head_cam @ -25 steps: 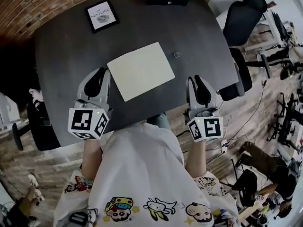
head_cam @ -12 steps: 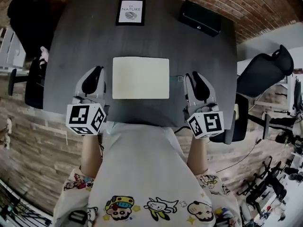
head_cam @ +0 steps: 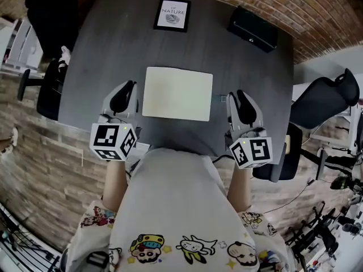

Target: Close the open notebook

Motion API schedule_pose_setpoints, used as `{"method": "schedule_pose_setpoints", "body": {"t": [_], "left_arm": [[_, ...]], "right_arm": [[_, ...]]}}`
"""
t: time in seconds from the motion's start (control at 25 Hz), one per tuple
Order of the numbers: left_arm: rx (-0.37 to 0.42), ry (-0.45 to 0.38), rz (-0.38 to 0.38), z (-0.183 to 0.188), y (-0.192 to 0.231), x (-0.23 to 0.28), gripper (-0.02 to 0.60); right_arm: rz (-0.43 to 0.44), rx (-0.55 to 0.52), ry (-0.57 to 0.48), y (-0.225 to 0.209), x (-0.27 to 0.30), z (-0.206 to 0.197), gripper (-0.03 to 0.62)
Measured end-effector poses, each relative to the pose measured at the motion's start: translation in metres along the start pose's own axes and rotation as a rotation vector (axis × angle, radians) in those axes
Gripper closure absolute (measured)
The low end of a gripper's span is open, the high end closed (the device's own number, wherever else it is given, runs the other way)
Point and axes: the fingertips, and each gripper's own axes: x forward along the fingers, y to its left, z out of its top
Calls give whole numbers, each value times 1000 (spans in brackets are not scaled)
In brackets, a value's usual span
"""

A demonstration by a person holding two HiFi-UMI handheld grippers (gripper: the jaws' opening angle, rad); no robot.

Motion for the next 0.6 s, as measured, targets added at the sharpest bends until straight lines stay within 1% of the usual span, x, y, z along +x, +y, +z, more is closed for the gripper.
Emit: {"method": "schedule_pose_setpoints", "body": {"t": [0.36, 0.6], "left_arm": [[-20, 58, -23, -23, -3, 13, 549], [-36, 107, -55, -44, -15, 25, 549]], "right_arm": [[-1, 27, 42, -2, 2, -19, 490], [-8, 58, 102, -13, 6, -45, 488]]}}
